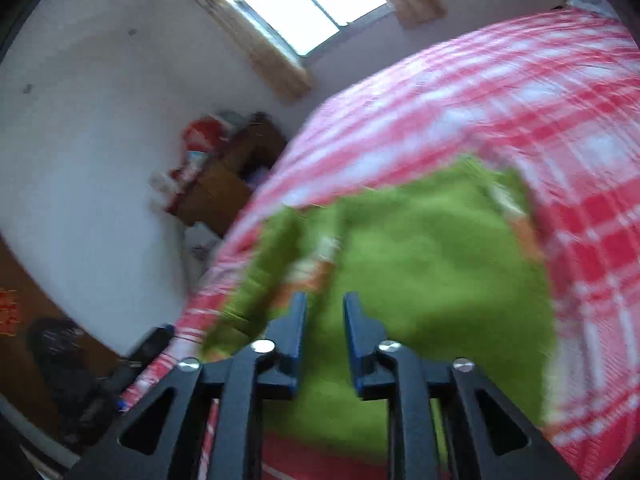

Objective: Fold small clothes

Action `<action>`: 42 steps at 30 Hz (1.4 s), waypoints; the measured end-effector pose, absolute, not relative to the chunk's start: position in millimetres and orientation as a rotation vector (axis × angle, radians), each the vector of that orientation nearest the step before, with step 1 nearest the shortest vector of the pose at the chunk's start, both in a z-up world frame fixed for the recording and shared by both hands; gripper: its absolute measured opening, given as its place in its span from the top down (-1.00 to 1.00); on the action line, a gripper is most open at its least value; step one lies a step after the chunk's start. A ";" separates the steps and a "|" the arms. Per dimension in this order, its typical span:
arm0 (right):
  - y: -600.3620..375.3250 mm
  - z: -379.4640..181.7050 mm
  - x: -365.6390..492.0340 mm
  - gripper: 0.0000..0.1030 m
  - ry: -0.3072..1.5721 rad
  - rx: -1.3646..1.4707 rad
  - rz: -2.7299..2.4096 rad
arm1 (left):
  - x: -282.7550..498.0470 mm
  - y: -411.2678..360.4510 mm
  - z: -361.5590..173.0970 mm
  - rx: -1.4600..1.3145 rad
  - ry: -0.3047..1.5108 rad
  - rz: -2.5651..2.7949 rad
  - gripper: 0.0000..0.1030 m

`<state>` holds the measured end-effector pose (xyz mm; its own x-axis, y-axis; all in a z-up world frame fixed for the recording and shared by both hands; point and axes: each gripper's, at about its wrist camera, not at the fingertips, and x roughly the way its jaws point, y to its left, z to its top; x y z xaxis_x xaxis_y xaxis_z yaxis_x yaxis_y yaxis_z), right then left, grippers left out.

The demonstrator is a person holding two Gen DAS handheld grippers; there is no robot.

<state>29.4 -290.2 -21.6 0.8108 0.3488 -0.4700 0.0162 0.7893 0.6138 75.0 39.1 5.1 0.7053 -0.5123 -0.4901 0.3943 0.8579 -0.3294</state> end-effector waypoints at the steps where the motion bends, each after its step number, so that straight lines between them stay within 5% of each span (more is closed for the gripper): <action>1: -284.7 -17.8 41.0 -0.17 0.605 0.658 0.218 | 85.4 50.8 -0.7 -0.246 0.631 -0.472 -0.38; 9: -201.6 -41.9 152.4 -0.25 0.830 0.592 0.326 | 90.5 72.7 -31.4 -0.301 0.679 -0.420 -0.38; 12: -183.5 -55.8 162.2 0.66 0.868 0.511 0.314 | 90.3 67.1 -34.7 -0.286 0.690 -0.445 -0.38; 18: -208.9 -27.5 125.9 0.77 0.716 0.490 0.285 | 89.2 53.6 -30.6 -0.275 0.662 -0.497 -0.38; 27: -262.2 -77.9 121.4 0.74 0.787 0.665 0.236 | 87.4 -8.0 -42.8 -0.143 0.740 -0.540 -0.38; 32: -276.6 -67.8 99.9 0.35 0.720 0.721 0.209 | 81.8 -18.4 -52.0 -0.084 0.770 -0.522 -0.41; 34: -281.1 -63.1 95.0 -0.02 0.694 0.699 0.182 | 85.5 -10.1 -54.4 -0.131 0.787 -0.520 -0.50; 42: -239.7 -73.0 133.0 -0.03 0.797 0.565 0.270 | 85.9 26.4 -57.2 -0.353 0.751 -0.526 -0.50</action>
